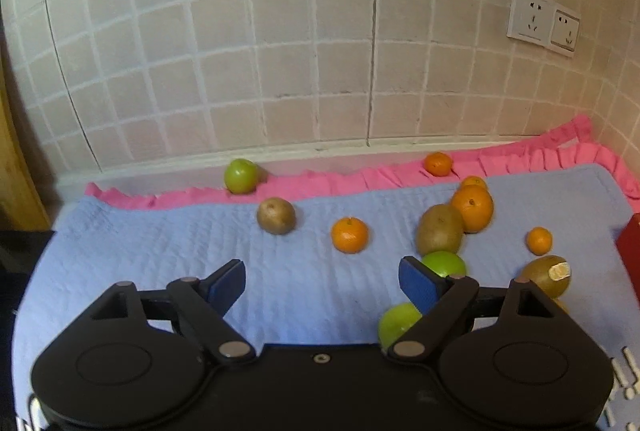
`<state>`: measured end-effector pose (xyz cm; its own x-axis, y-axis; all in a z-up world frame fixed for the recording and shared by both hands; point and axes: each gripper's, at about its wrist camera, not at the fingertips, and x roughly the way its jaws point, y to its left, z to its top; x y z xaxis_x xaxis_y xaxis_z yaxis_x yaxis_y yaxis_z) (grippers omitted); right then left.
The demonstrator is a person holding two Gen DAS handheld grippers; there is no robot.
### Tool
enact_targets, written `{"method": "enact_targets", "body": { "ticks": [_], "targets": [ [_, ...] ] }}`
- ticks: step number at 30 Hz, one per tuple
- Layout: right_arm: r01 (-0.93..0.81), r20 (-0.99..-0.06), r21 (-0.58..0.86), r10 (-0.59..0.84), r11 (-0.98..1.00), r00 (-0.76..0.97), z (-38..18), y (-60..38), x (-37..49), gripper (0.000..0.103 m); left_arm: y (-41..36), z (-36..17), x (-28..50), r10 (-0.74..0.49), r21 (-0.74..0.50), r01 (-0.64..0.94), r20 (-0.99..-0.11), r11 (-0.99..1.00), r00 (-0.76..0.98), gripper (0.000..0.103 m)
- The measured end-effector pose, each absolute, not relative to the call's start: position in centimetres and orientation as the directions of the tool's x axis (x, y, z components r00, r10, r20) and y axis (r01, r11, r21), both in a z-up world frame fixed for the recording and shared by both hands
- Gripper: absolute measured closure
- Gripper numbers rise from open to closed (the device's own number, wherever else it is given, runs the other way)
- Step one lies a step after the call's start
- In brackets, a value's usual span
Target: Organize fruits
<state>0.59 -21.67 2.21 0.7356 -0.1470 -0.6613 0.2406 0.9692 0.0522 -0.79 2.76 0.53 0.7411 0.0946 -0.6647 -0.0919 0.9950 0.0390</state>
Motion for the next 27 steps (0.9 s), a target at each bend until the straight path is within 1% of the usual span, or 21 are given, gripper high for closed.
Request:
{"method": "enact_targets", "body": {
  "ticks": [4, 8, 11, 17, 27],
  "targets": [
    [0.233, -0.662, 0.040, -0.149, 0.972, 0.735, 2.3, -21.3, 0.5, 0.000, 2.7, 0.5, -0.8, 0.070, 0.027, -0.070, -0.671, 0.997, 0.738, 0.003],
    [0.230, -0.662, 0.019, -0.160, 0.973, 0.732, 2.3, -21.1, 0.6, 0.000, 2.2, 0.4, -1.0, 0.084, 0.063, -0.057, -0.664, 0.996, 0.743, 0.003],
    [0.227, -0.663, 0.000, -0.170, 0.974, 0.729, 2.3, -21.0, 0.7, 0.000, 2.2, 0.4, -0.9, 0.057, 0.048, -0.033, -0.674, 0.998, 0.736, 0.002],
    [0.218, -0.668, -0.008, -0.167, 0.976, 0.725, 2.2, -20.8, 0.8, 0.000, 2.1, 0.2, -1.0, 0.075, 0.069, -0.039, -0.666, 0.997, 0.742, 0.002],
    [0.208, -0.676, -0.016, -0.163, 0.978, 0.719, 2.0, -20.5, 1.1, 0.000, 2.4, 0.0, -0.8, 0.049, 0.046, -0.025, -0.677, 0.999, 0.734, 0.002]
  ]
}}
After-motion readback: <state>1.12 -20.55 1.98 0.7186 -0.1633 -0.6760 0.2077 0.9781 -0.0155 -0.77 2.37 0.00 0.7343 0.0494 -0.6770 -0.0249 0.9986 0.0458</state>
